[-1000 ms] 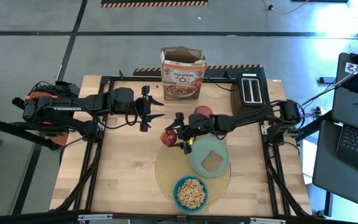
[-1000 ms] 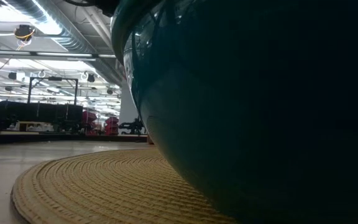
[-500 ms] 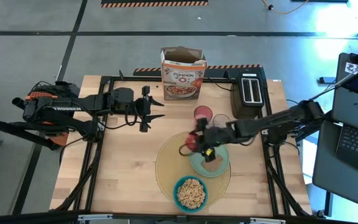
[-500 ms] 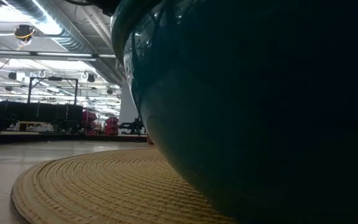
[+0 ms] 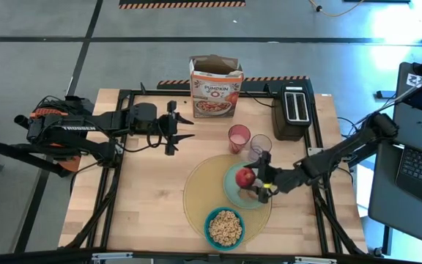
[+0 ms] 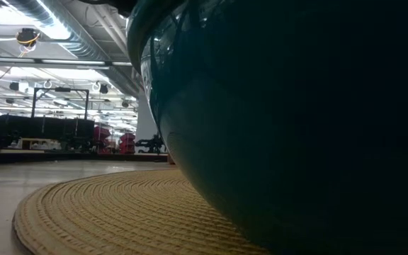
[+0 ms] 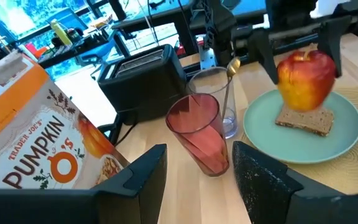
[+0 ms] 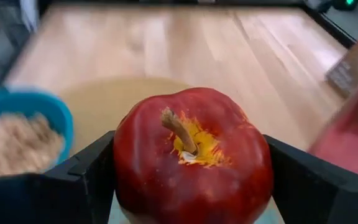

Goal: Arrange a breakfast setting
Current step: Adjust the apple on the plate

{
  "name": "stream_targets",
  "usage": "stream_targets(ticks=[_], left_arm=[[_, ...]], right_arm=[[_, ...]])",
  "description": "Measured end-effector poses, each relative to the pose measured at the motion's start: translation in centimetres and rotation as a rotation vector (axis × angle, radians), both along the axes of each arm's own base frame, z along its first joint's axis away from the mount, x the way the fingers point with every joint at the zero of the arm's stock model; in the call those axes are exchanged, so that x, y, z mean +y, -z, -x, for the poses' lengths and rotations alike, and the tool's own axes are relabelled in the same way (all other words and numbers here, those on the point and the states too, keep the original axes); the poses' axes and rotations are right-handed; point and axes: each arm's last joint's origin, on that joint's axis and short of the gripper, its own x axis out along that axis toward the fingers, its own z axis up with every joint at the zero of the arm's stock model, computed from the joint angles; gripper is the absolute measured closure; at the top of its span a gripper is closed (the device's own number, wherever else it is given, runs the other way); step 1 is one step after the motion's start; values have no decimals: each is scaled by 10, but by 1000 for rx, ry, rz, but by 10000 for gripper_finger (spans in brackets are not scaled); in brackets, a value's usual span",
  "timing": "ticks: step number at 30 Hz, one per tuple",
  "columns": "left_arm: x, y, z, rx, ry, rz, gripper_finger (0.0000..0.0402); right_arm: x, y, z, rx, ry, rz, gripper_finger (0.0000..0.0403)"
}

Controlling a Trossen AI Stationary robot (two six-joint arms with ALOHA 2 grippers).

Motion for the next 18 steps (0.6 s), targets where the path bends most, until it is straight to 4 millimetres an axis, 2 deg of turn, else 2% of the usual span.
stream_targets(ticks=[2,7,15,18], left_arm=[[0,0,0,-1,0,0,227],[0,0,0,-4,0,0,227],[0,0,0,-5,0,-1,227],[0,0,0,-4,0,0,227]], right_arm=[[-3,10,2,-67,10,-62,90],[-13,33,7,-40,74,-113,90],[-11,30,4,-87,66,-137,90],[-10,35,2,-70,75,-128,89]])
